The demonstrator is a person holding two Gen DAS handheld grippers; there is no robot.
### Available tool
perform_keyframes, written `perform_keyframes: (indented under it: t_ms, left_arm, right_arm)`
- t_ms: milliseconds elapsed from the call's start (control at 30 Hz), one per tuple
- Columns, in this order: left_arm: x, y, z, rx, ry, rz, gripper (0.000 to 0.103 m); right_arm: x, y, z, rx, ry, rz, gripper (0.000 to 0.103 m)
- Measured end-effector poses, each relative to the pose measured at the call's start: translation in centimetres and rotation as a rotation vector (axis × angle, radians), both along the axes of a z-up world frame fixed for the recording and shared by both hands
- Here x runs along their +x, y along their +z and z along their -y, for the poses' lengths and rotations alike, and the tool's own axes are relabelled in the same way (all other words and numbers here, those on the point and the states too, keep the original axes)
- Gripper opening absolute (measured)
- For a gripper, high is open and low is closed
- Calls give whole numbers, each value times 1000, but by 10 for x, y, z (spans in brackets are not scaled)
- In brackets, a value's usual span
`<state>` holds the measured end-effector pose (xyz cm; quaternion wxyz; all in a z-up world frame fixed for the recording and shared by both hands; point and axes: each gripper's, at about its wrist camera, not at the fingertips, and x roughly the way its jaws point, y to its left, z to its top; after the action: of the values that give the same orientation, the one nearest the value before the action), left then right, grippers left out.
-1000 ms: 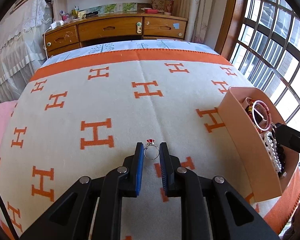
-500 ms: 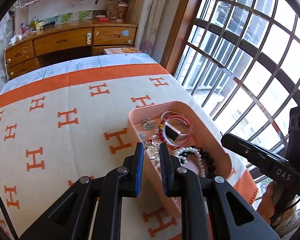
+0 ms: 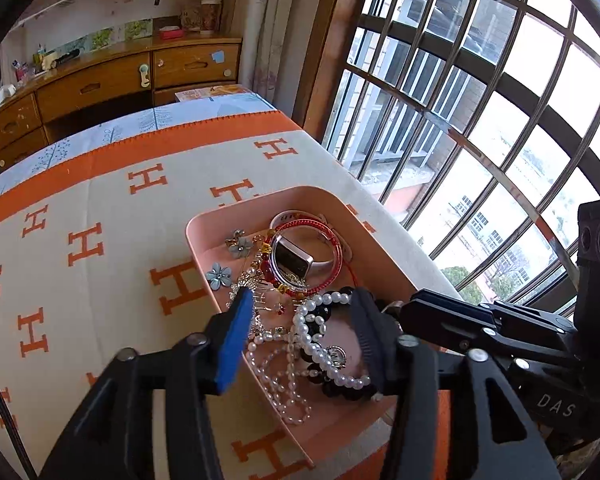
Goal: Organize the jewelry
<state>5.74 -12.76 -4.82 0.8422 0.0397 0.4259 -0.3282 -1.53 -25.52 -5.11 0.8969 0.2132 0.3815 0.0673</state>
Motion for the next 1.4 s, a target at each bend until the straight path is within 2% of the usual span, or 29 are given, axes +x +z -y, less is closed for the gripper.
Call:
perform_keyframes:
  t_ms: [67,167,267,467,700,833,933,1133,1400]
  left_arm:
    - [-7,5,-9,12,22,42,65]
    - [-13,8,-23,26,46,53,67]
    - [-16,10,-41,29,90,54,78]
    - [-24,17,-76,37,187,58,85]
    - [-39,32,-105,106,326,134,101]
    - [-50,42,-119,134,402,161,102]
    - [-56,48,-128,170,446,154,102]
    - [-75,61,-146,182,501,147,102]
    - [-93,72,-161,171,564,173,102]
  right_arm:
    - [-1,0,0,11,2,3,16]
    - [-2,3,-5,0,10,10,16]
    - [-3,7,-12,-4,20,22,16]
    - [-4,11,-26,-19,46,26,16]
    - [-10,20,-49,-42,76,25,16]
    - [-15,29,-64,-63,87,33,18]
    - [-20,37,-74,-75,81,36,28]
    - [-28,54,-93,-75,90,38,28]
    - [-37,63,-111,-132,87,57,28]
